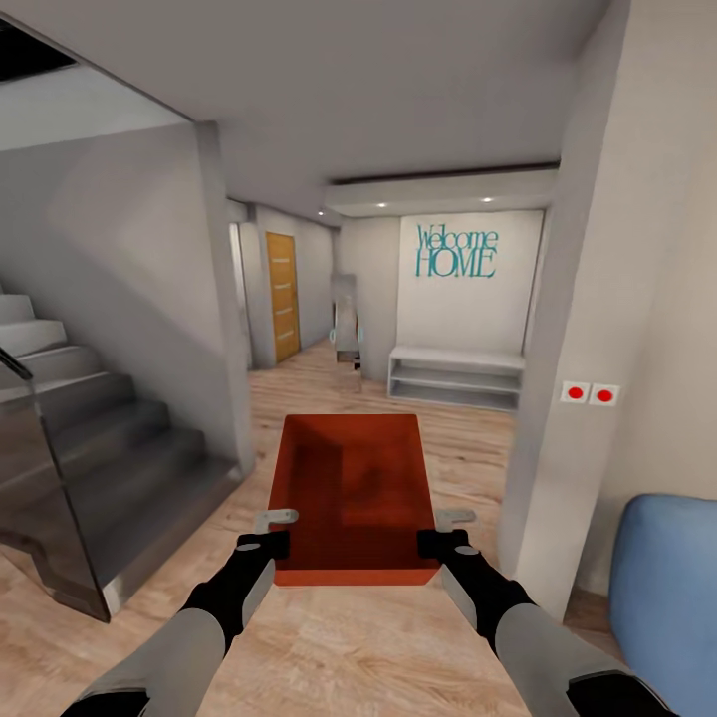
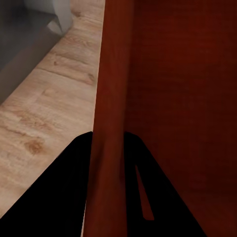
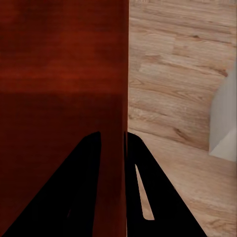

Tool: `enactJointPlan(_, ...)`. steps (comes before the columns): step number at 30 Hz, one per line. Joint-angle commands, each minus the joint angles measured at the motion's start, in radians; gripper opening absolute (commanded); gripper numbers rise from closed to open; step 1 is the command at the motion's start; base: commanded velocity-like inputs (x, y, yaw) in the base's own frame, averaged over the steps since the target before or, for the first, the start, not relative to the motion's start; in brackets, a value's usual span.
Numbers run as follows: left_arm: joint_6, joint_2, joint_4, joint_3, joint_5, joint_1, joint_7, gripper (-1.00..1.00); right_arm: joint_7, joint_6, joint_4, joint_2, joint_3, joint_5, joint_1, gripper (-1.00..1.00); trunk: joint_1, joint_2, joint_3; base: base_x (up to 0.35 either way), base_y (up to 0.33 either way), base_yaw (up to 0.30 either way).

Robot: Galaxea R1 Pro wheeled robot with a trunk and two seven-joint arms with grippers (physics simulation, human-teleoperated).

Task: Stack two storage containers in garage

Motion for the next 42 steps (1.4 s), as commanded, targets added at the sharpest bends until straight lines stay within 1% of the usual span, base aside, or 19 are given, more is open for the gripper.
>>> enactJointPlan(1, 0.008, -0.002, -0.041, 0.060, 0.023, -0.001, 0.046, -1.00, 0.006, 0.006, -0.001, 0.000, 0.010, -0.025, 0.001, -1.00, 0.001, -0.001, 0.000, 0.322, 0.000, 0.000)
enactJointPlan(13, 0.008, -0.002, -0.041, 0.059, 0.023, -0.001, 0.046, -1.00, 0.006, 0.006, -0.001, 0.000, 0.010, -0.024, 0.001, -1.00, 0.001, -0.001, 0.000, 0.322, 0.000, 0.000)
enactJointPlan(23, 0.008, -0.002, -0.041, 0.059, 0.023, -0.001, 0.046, -1.00, 0.006, 0.006, -0.001, 0.000, 0.010, -0.025, 0.001, -1.00, 0.001, -0.001, -0.006, 0.322, 0.000, 0.000)
enactJointPlan(42, 0.008, -0.002, -0.042, 0.059, 0.023, -0.001, 0.046, -1.00, 0.006, 0.006, -0.001, -0.001, 0.010, -0.025, 0.001, -1.00, 0.001, -0.001, -0.006, 0.322, 0.000, 0.000)
